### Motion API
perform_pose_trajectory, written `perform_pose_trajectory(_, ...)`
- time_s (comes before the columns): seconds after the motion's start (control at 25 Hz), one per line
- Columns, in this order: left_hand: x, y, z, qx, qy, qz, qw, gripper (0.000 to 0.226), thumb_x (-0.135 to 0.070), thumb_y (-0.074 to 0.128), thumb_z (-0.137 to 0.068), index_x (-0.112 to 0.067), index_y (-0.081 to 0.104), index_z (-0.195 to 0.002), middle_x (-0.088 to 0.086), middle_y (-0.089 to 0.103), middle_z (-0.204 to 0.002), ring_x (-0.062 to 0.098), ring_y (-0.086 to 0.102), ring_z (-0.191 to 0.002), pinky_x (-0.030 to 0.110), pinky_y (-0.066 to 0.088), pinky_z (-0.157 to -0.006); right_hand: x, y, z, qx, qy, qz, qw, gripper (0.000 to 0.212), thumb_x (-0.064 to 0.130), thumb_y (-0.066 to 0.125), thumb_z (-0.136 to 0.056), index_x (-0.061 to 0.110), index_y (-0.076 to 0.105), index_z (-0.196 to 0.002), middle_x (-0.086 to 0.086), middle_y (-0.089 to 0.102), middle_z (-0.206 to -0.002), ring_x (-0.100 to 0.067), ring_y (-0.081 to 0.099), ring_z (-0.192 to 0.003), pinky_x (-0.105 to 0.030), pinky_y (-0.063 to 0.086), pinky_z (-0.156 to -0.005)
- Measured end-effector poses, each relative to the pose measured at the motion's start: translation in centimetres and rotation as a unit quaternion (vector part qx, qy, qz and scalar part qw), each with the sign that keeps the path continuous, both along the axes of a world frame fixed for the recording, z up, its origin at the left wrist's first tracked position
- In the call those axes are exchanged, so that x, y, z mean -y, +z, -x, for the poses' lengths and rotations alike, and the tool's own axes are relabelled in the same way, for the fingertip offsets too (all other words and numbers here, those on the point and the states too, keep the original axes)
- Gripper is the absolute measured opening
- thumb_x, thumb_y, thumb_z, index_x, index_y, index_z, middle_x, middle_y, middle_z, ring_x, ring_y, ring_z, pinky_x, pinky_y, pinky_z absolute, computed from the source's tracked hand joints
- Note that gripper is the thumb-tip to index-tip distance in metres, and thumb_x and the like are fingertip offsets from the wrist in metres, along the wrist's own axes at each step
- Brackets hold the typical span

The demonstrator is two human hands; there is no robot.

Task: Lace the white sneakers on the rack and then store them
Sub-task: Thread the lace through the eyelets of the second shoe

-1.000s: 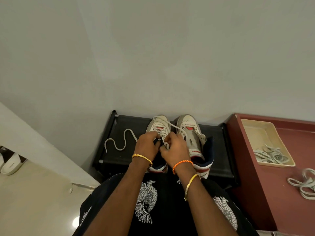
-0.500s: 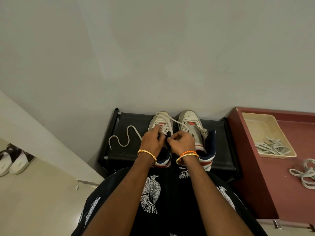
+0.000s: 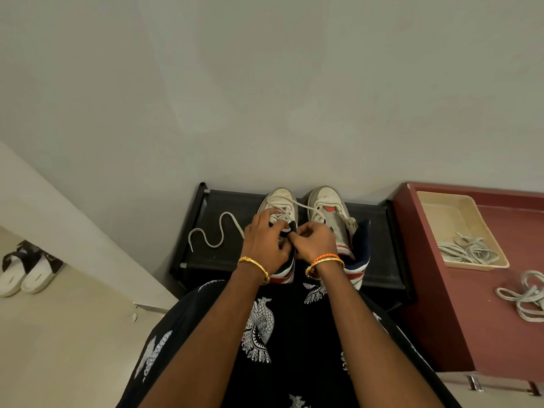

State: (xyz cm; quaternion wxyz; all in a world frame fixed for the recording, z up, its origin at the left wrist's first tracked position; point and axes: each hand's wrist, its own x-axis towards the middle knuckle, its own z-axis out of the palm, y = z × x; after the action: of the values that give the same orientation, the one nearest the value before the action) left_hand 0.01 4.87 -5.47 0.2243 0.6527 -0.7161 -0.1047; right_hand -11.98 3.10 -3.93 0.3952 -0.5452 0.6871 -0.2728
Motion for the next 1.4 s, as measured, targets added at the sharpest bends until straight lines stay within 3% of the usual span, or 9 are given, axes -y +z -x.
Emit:
perform_pose_trajectory(0.16, 0.0, -1.0, -0.2, -0.13, 0.059, 0.008, 0.99, 0.018, -0.018, 0.062, -0.087, -0.011, 0.071, -0.102, 0.009, 0.045, -0.134, 0.027, 0.038, -0.125, 0.043, 0.042, -0.096, -0.8, -0.2, -0.3, -0.032, 0.014, 0.031, 0.999, 0.012, 0.026, 0.067, -0.079, 0.014, 0.062, -0.08, -0.001, 0.064, -0.075, -0.02, 0.061, -0.075, -0.029, 0.05, -0.069)
perform_pose_trajectory(0.44, 0.2, -0.5, -0.1, -0.404, 0.172, -0.076, 0.895, 0.01, -0.015, 0.067, -0.084, -0.013, 0.073, -0.092, -0.004, 0.034, -0.145, 0.019, 0.034, -0.132, 0.04, 0.031, -0.11, -2.3, -1.3, -1.2, -0.145, 0.013, 0.089, 0.985, 0.025, 0.036, 0.055, -0.088, 0.011, 0.063, -0.091, -0.011, 0.067, -0.088, -0.031, 0.061, -0.087, -0.031, 0.043, -0.069)
perform_pose_trajectory(0.64, -0.6, 2.8, -2.4, -0.737, 0.228, -0.074, 0.632, 0.017, -0.014, 0.055, -0.09, -0.015, 0.069, -0.1, -0.005, 0.058, -0.127, 0.008, 0.053, -0.113, 0.033, 0.032, -0.103, -2.2, -1.5, -1.2, -0.124, -0.008, 0.086, 0.988, 0.025, 0.035, 0.057, -0.088, 0.012, 0.064, -0.084, -0.01, 0.067, -0.082, -0.029, 0.062, -0.081, -0.025, 0.038, -0.064)
perform_pose_trajectory(0.72, -0.9, 2.8, -3.2, -0.781, 0.22, -0.082, 0.578, 0.018, -0.015, 0.048, -0.093, -0.017, 0.066, -0.093, -0.003, 0.065, -0.111, 0.011, 0.055, -0.113, 0.031, 0.034, -0.1, -2.3, -1.4, -1.1, -0.114, -0.005, 0.078, 0.99, 0.025, 0.036, 0.057, -0.088, 0.013, 0.064, -0.083, -0.007, 0.067, -0.081, -0.025, 0.06, -0.078, -0.025, 0.038, -0.064)
perform_pose_trajectory(0.8, -1.0, 3.2, -2.8, -0.753, 0.219, -0.073, 0.616, 0.011, -0.009, 0.047, -0.092, -0.014, 0.057, -0.089, 0.002, 0.066, -0.094, 0.017, 0.061, -0.095, 0.027, 0.045, -0.084, -2.2, -1.2, -0.8, -0.104, -0.008, 0.068, 0.992, 0.026, 0.036, 0.057, -0.088, 0.012, 0.064, -0.082, -0.005, 0.065, -0.078, -0.021, 0.055, -0.073, -0.024, 0.035, -0.064)
perform_pose_trajectory(0.92, -0.9, 2.3, -1.3, -0.317, 0.138, -0.013, 0.938, 0.012, -0.011, 0.057, -0.085, -0.017, 0.053, -0.095, 0.004, 0.056, -0.086, 0.019, 0.052, -0.086, 0.031, 0.044, -0.074, -2.1, -1.1, -0.6, -0.104, -0.011, 0.068, 0.992, 0.027, 0.036, 0.058, -0.088, 0.011, 0.065, -0.082, -0.006, 0.065, -0.078, -0.019, 0.052, -0.073, -0.024, 0.035, -0.063)
perform_pose_trajectory(0.96, -0.9, 1.6, -0.8, -0.118, 0.102, 0.011, 0.988, 0.014, -0.019, 0.059, -0.085, -0.02, 0.057, -0.098, 0.003, 0.054, -0.093, 0.02, 0.047, -0.095, 0.034, 0.039, -0.082, -2.1, -1.1, -0.6, -0.104, -0.011, 0.068, 0.992, 0.027, 0.036, 0.058, -0.088, 0.01, 0.065, -0.082, -0.006, 0.066, -0.079, -0.018, 0.051, -0.072, -0.024, 0.035, -0.063)
perform_pose_trajectory(1.04, -1.0, 0.5, -0.1, 0.04, 0.077, 0.02, 0.996, 0.02, -0.031, 0.058, -0.087, -0.023, 0.062, -0.105, 0.003, 0.046, -0.111, 0.022, 0.035, -0.11, 0.038, 0.031, -0.094, -2.3, -1.1, -0.7, -0.097, -0.01, 0.069, 0.993, 0.028, 0.037, 0.058, -0.088, 0.01, 0.064, -0.082, -0.006, 0.066, -0.08, -0.018, 0.05, -0.071, -0.024, 0.037, -0.063)
perform_pose_trajectory(1.4, -0.2, 0.0, 0.6, 0.046, 0.103, 0.018, 0.994, 0.024, -0.032, 0.057, -0.09, -0.016, 0.065, -0.107, 0.009, 0.037, -0.137, 0.026, 0.027, -0.13, 0.044, 0.028, -0.099, -2.5, -1.4, -0.9, -0.103, -0.009, 0.086, 0.991, 0.027, 0.037, 0.057, -0.088, 0.012, 0.063, -0.081, -0.006, 0.065, -0.078, -0.025, 0.061, -0.077, -0.025, 0.039, -0.063)
